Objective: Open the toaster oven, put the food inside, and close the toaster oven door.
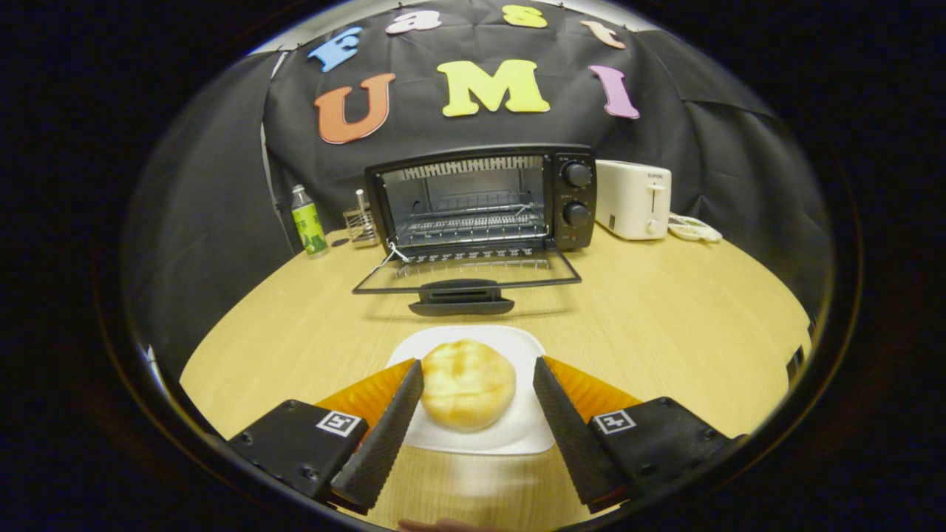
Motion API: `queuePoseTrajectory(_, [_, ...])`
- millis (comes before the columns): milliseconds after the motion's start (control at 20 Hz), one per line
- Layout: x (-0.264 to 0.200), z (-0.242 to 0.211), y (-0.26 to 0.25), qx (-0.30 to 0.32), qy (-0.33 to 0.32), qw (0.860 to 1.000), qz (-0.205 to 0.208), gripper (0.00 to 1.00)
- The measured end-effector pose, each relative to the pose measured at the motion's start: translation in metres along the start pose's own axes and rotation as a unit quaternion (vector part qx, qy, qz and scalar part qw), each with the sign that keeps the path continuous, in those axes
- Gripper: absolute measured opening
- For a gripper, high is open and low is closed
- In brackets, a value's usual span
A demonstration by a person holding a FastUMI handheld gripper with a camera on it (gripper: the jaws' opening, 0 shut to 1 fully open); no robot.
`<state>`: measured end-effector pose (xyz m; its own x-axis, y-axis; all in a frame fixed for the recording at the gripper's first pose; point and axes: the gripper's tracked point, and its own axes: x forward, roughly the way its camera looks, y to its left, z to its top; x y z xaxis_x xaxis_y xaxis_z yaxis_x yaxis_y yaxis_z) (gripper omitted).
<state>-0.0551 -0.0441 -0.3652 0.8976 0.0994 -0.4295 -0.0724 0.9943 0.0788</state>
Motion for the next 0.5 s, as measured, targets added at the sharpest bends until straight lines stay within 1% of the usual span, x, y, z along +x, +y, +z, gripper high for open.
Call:
queuePoseTrajectory(100, [-0.003,-0.003,0.005,-0.017,-0.009,1.000,0.005,0.98])
queuePoseTrajectory(200, [0.000,-0.005,0.003,-0.045,-0.020,0.999,-0.008,0.98])
queuePoseTrajectory(250, [0.002,-0.009,0.001,-0.051,-0.012,0.998,-0.016,0.98])
queuePoseTrajectory(400, [0.003,-0.007,-0.007,-0.033,-0.015,0.999,-0.031,0.98])
queuePoseTrajectory(500, [0.005,-0.010,-0.006,-0.026,-0.006,0.999,-0.028,0.99])
